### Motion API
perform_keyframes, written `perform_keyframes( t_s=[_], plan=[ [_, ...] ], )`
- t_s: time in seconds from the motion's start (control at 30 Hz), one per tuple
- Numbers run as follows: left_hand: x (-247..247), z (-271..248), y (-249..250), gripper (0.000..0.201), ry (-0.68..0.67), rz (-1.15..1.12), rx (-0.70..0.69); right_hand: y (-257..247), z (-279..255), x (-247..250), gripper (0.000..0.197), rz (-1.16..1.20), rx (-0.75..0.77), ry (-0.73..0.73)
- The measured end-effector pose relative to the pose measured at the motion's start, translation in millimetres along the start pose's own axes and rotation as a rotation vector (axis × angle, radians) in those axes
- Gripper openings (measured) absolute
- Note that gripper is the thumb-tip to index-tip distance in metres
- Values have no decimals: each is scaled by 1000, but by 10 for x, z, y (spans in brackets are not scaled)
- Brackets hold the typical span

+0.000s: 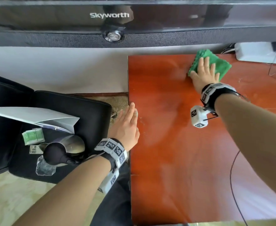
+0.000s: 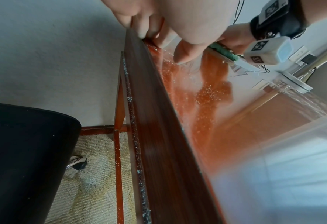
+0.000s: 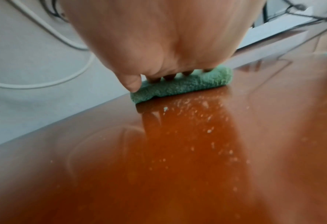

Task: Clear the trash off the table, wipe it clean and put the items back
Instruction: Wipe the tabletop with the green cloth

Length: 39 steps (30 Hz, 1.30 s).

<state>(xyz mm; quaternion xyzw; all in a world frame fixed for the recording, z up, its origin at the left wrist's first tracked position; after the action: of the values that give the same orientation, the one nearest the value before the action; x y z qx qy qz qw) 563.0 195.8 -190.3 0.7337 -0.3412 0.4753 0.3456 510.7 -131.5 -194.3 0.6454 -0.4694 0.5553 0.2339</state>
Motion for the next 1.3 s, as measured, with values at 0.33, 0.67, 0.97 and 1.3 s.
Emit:
perform_keyframes(
  t_s=[0.33,0.67,0.97,1.3],
  plan=[
    [-6,-15,-13,71,-11,46,-2,-1192,-1393,-629,69,-206,722,-226],
    [-266,-474,-145,67,-30,-117,235,-106,-1309,-398,74,-185,303,-89],
    [-619,-861,-47,66,-121,-144,246,-559,-2002,-727,71,-220,690,-173],
    [-520,-1116,266,77,46,134,73,-765,-2145,-798,71,-237,592,-169]
  ],
)
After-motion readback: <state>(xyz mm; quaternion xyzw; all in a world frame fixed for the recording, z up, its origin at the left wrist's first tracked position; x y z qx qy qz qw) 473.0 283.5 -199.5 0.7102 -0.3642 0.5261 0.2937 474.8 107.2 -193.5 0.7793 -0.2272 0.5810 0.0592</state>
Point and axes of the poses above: each hand's wrist, its own z-axis towards the middle knuckle, its own x-axis out of the back of the hand, y = z × x, the point moved 7 cm from there along z, towards the middle knuckle, and after that the axes turned 8 degrees about y, right-handed, at the moved point
